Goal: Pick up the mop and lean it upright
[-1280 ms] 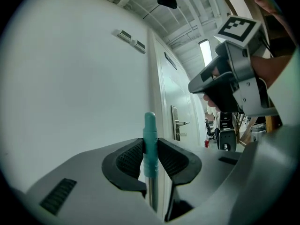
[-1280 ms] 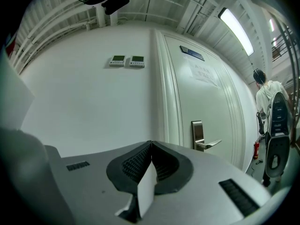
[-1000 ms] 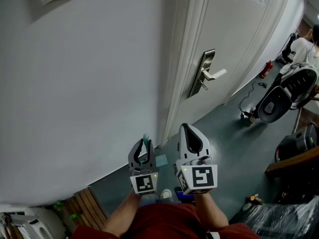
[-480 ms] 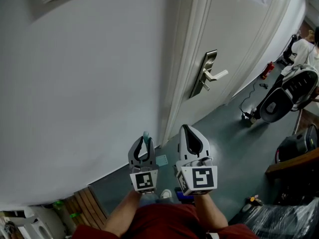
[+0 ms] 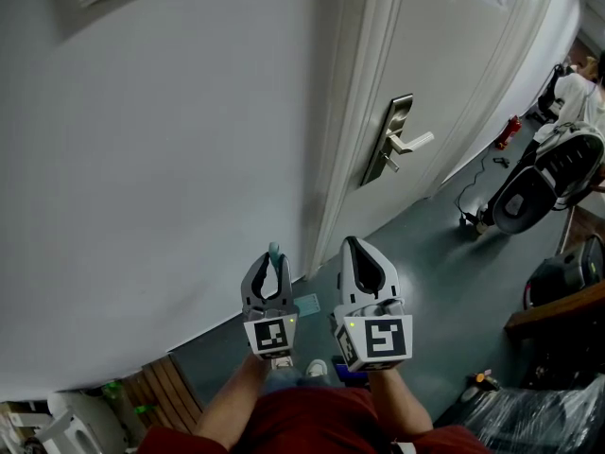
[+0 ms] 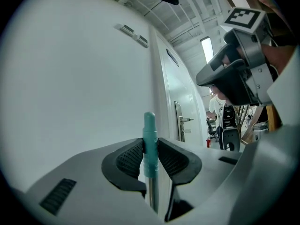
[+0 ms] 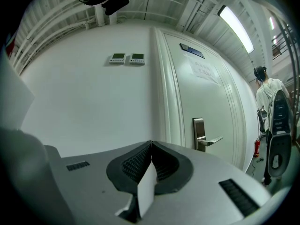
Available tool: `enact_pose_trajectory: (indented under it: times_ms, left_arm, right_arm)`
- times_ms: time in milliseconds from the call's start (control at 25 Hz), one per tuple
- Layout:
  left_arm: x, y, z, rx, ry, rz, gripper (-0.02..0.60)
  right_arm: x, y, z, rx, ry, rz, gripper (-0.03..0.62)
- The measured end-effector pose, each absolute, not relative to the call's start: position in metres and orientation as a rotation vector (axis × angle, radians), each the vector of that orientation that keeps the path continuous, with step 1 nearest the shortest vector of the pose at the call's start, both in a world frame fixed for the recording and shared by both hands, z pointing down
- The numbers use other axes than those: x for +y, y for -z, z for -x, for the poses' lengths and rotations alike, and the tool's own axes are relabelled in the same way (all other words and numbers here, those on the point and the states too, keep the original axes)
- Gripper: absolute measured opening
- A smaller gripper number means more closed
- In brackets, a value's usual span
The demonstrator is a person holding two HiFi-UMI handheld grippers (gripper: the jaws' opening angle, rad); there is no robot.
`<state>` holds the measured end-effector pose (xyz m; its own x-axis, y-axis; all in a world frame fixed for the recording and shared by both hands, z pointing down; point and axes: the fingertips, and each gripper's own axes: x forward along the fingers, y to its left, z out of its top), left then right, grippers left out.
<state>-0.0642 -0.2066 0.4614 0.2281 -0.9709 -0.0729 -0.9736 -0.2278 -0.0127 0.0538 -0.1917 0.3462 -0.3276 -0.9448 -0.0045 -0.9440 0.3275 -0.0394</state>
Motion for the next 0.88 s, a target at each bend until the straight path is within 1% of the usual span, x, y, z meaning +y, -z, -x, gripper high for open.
enact_pose_trajectory:
  times_ms: [400, 880]
  left_arm:
    - [-0.226, -0.464, 0.077, 1.950, 0.003, 2.400, 0.114]
    - [-0.259, -0.471, 0.079, 1.992, 0.010, 2.422, 0.114]
  right_arm:
    - [-0.185, -0.345, -0.045, 2.545, 0.043, 1.799, 0.017]
    - [-0.185, -0.343, -0.044, 2.550, 0.038, 1.804, 0.017]
